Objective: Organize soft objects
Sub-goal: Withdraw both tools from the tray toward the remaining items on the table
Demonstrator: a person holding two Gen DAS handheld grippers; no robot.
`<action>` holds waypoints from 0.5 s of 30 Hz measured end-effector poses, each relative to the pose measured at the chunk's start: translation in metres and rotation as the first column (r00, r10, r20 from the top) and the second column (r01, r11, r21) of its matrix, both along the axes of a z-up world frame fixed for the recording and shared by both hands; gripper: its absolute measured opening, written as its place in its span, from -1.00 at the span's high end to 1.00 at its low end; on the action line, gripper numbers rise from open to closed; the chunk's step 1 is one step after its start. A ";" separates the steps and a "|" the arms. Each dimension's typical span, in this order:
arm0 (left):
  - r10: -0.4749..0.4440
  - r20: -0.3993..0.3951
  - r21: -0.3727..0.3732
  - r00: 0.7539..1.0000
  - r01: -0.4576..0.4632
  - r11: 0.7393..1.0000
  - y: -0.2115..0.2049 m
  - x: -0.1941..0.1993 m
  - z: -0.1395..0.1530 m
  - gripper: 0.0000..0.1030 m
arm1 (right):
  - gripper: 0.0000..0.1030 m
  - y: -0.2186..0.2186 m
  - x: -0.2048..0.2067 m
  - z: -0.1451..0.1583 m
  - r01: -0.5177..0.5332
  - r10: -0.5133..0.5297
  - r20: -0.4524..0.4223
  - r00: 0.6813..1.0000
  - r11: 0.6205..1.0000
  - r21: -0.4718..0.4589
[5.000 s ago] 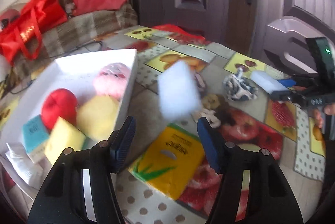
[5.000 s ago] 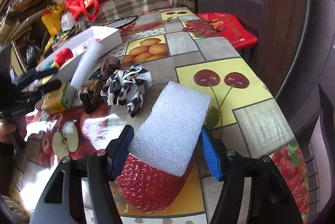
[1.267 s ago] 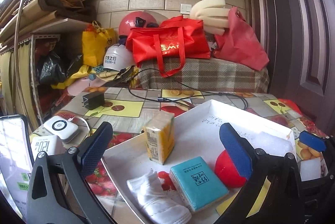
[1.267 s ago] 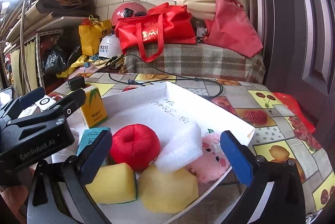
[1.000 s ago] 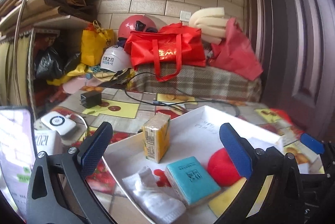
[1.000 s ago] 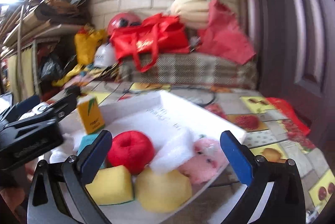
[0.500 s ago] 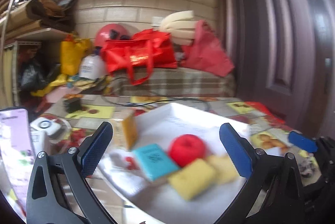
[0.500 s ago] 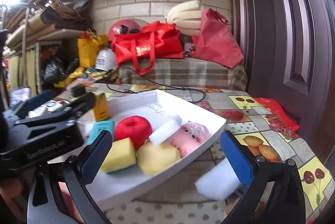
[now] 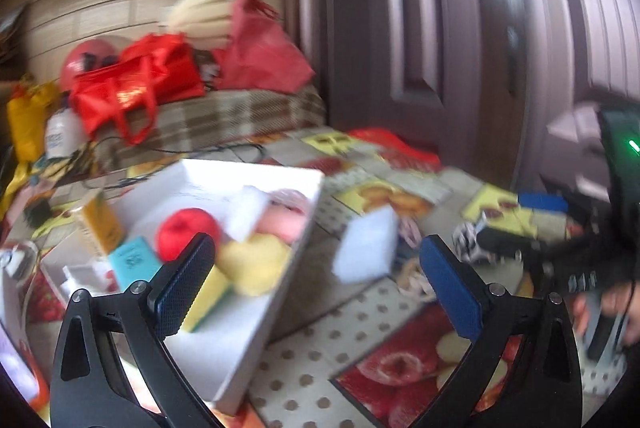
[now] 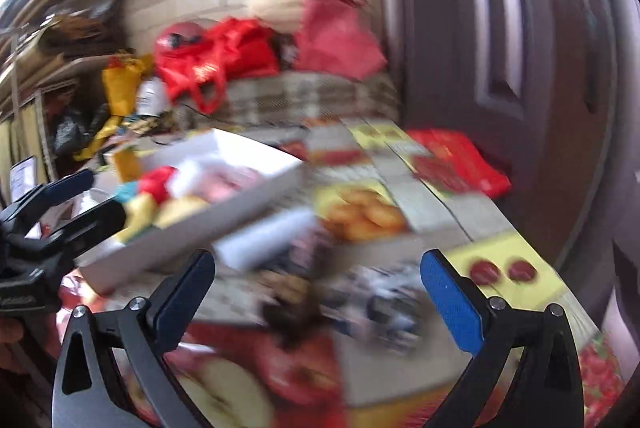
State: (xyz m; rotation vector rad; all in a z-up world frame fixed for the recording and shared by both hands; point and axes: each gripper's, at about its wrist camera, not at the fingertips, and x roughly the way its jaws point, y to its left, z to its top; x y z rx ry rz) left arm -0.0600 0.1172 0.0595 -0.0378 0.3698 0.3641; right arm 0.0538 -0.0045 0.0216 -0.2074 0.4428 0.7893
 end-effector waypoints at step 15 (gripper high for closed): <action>-0.234 -0.303 -0.041 0.924 0.233 0.972 -0.037 0.067 -0.029 -0.73 | 0.21 0.010 0.058 -0.034 -0.106 0.072 -0.300 0.951 0.989 -0.100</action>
